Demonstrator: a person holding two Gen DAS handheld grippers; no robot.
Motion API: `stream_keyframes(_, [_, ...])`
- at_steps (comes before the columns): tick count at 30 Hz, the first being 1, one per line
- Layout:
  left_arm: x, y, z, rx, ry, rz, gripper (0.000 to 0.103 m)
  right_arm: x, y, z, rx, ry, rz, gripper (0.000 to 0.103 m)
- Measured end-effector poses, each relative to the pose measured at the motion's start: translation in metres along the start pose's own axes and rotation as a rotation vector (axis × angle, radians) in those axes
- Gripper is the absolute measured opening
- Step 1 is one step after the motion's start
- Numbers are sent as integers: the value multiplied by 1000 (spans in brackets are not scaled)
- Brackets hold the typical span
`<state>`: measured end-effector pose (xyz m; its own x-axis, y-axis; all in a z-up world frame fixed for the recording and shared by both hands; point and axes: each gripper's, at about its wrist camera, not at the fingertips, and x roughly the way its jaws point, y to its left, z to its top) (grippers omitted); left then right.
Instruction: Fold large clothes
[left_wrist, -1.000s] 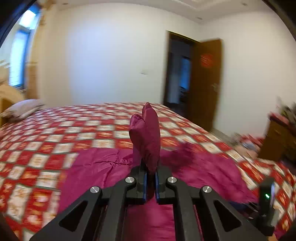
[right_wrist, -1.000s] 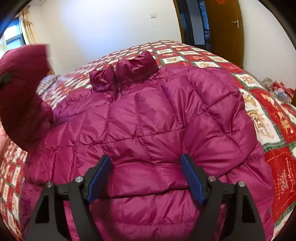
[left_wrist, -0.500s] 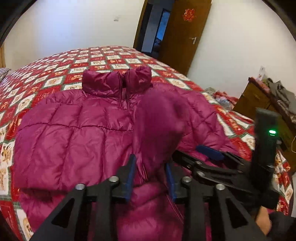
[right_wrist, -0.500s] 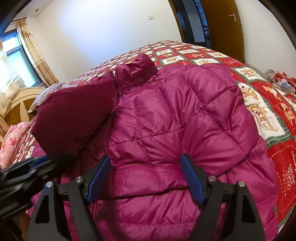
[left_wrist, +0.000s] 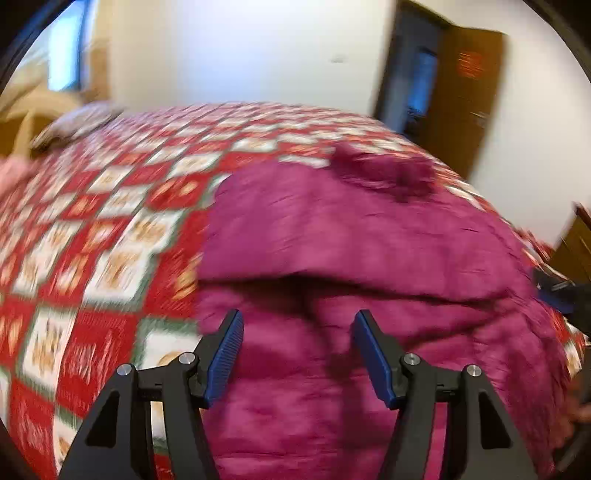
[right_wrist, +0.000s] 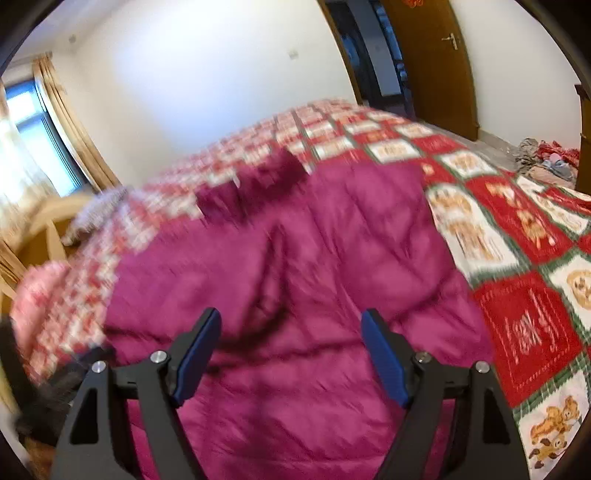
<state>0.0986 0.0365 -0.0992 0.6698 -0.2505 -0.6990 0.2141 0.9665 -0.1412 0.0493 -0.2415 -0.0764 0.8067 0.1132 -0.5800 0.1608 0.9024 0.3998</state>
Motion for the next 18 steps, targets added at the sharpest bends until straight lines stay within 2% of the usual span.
stream_keyframes(2, [8,8,-4,-44,14,4,63,8,9,13,14,-1,41,92])
stream_keyframes(5, [15,9,-11,-42,14,49,63,48,27,22,-20,95,13,90])
stream_keyframes(6, [18,9,-13,-44,18,53,63,58,30,21,-28,125,7,70])
stream_keyframes(7, [19,11,-16,-44,21,54,63,78,35,18,-44,196,6,39])
stream_keyframes(9, [19,11,-17,-45,23,48,64,92,41,12,-75,254,8,28])
stream_keyframes(10, [18,13,-16,-49,22,41,64,89,42,12,-87,243,4,23])
stream_keyframes(12, [13,18,-16,-66,14,28,64,72,45,20,-130,177,-11,22])
stream_keyframes(14, [5,23,-14,-90,-10,54,64,49,43,29,-184,96,-38,22])
stream_keyframes(16, [-3,27,-10,-102,-46,75,64,39,36,34,-236,75,-95,22])
stream_keyframes(18, [-8,30,0,-111,-63,91,64,45,26,32,-267,94,-129,22])
